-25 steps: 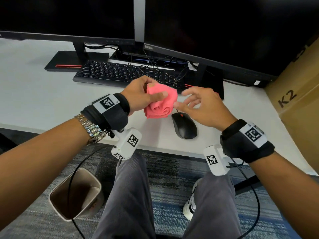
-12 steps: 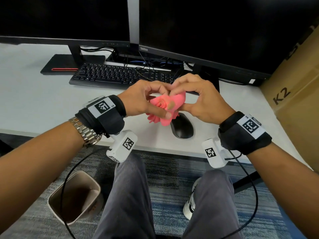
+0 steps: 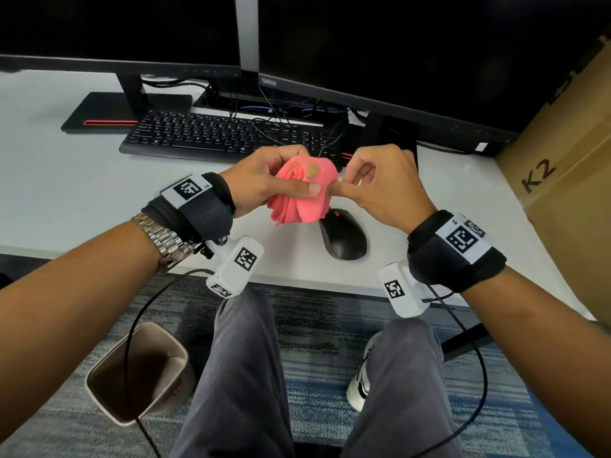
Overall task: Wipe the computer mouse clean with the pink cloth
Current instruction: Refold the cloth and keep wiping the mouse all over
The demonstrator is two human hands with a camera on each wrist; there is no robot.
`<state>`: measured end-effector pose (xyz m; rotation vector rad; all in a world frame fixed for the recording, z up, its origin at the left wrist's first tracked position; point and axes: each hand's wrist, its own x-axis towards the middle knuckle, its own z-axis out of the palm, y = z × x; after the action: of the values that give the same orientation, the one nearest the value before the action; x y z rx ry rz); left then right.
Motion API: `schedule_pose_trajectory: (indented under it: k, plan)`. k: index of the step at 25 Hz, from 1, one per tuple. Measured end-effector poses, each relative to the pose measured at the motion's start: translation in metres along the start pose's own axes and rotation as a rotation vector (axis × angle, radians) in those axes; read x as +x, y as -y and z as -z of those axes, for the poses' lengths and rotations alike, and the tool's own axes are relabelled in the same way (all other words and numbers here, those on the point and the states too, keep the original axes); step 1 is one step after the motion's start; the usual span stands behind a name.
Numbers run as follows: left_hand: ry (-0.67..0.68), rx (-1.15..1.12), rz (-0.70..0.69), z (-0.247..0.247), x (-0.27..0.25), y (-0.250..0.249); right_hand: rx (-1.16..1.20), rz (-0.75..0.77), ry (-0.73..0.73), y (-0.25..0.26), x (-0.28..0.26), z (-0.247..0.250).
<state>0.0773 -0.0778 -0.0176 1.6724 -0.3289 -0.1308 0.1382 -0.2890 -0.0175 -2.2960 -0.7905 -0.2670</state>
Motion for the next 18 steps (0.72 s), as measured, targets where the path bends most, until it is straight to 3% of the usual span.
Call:
schedule_pose_trajectory:
  k: [5, 8, 13, 18]
  plan:
    - [0.065, -0.126, 0.013, 0.005, 0.004, 0.0, -0.028, 0.013, -0.05, 0.002, -0.003, -0.008]
    - [-0.035, -0.048, 0.015, 0.007, 0.01, 0.002, -0.051, -0.05, -0.038, 0.003, -0.002, -0.007]
    - [-0.283, 0.177, 0.056, 0.0, 0.022, 0.016, -0.273, -0.326, 0.307, -0.007, -0.022, -0.011]
    - [-0.31, 0.167, 0.174, -0.003, 0.027, 0.028, -0.284, -0.332, 0.373, 0.001, -0.026, -0.016]
